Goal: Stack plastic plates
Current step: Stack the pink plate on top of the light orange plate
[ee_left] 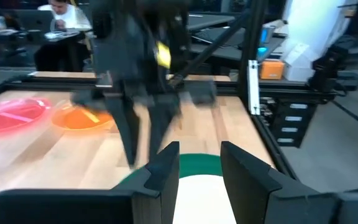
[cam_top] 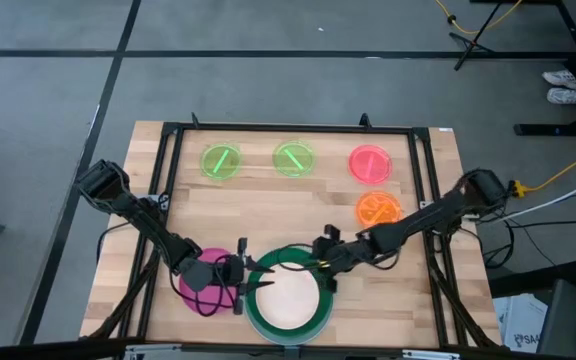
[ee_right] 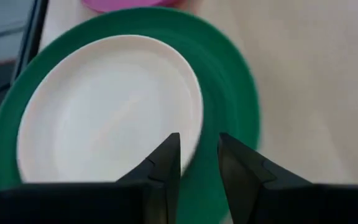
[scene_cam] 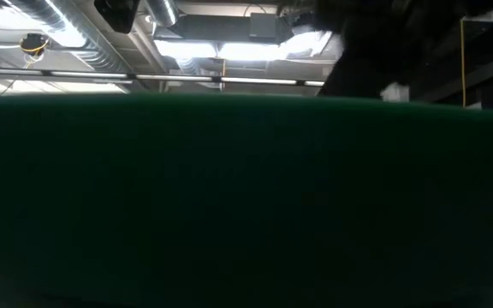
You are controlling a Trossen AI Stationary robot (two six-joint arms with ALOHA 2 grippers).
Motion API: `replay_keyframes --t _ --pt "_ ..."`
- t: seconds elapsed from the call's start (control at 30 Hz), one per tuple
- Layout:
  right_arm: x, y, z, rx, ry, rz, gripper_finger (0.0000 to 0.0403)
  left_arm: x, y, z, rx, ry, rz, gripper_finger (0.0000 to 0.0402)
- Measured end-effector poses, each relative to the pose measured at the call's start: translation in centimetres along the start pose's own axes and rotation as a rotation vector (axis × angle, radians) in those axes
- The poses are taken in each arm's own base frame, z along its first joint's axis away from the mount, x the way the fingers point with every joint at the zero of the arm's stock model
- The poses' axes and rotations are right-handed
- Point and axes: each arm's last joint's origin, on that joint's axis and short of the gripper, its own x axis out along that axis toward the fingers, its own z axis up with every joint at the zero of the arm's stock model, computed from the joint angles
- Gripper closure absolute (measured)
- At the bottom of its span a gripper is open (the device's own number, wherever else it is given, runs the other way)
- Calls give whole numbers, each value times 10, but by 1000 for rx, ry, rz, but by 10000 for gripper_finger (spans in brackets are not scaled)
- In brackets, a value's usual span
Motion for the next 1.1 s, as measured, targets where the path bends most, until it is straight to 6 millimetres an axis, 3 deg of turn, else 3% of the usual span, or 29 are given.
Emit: replay_keyframes --t 0.1,0.2,0.37,0.57,0.8,1.1 --pt "-31 14 -4 -116 -14 -21 304 1 0 0 -1 4 -23 290" --pt "-50 30 -20 -204 -45 -33 304 3 3 1 3 3 -13 290" --pt "-61 50 -58 -211 -114 -77 304 7 10 -2 -27 31 14 283" --pt "-67 57 -93 -158 -171 -89 304 0 20 2 -15 200 35 240" --pt "-67 54 -100 -149 -212 -144 304 -23 33 15 -91 485 127 229" --pt "-68 54 -100 -150 -221 -157 304 -55 54 -8 -274 947 301 231"
